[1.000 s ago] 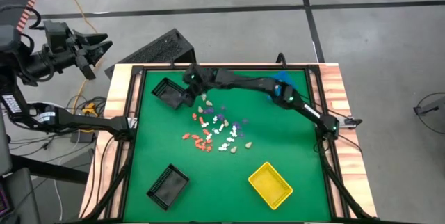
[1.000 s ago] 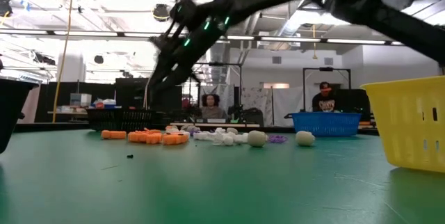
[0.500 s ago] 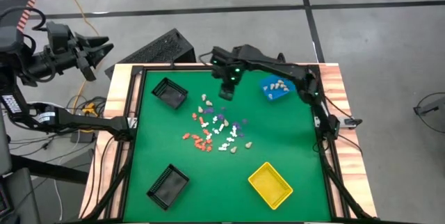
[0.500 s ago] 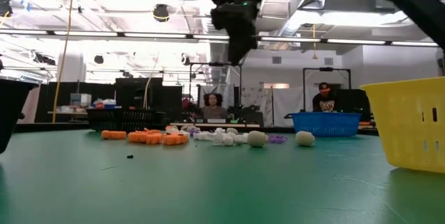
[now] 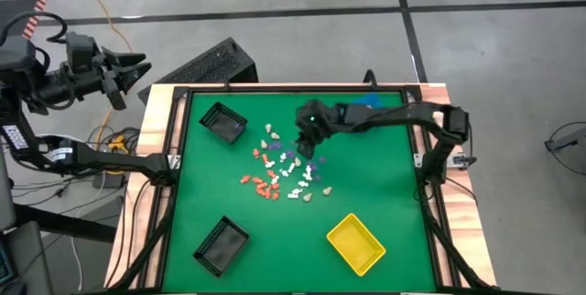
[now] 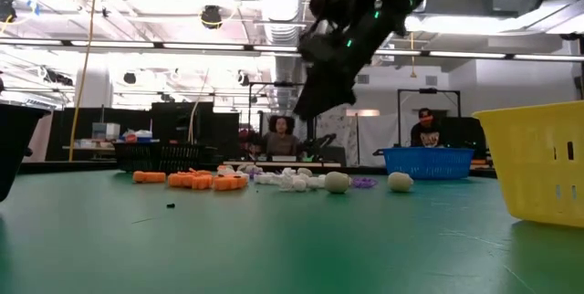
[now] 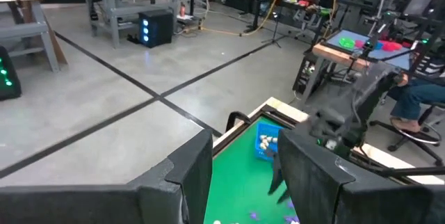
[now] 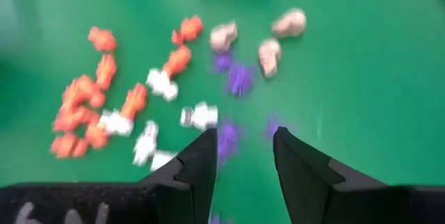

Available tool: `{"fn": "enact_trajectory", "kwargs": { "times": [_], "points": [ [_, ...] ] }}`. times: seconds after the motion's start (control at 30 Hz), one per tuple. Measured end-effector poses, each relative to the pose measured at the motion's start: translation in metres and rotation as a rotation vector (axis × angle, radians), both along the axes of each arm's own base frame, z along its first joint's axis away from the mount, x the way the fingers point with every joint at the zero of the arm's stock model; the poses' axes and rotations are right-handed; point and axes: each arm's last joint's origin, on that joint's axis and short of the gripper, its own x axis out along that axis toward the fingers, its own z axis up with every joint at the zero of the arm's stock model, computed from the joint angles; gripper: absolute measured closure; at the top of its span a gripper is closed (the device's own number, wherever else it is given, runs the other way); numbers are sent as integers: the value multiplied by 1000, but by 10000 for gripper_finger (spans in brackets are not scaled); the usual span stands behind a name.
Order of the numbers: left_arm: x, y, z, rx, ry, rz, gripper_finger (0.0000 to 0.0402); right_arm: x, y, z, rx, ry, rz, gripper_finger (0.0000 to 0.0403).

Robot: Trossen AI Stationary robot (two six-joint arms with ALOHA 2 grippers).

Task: Sort Halloween decoration
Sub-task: Put the purple spider toy into the top black basket

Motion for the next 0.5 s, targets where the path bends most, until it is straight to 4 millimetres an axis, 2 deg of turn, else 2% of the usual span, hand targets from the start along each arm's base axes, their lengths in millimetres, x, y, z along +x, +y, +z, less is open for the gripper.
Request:
{"fn": "enact_trajectory", "kwargs": {
  "times": [0.07,0.17,0.23,0.4,0.5],
  "points": [
    [0,0,0,0,0,4,248,10,0,-20,-25,-17,-7,237],
    [0,0,0,1,0,5,248,22,-2,-39,-40,-36,-14,237],
    [0,0,0,1,0,7,248,26,-6,-43,-41,-62,-36,237],
    [0,0,0,6,9,7,248,25,-12,-64,-29,13,-66,237],
    [0,0,0,12,13,8,248,28,-14,-66,-45,3,-87,237]
  ]
}}
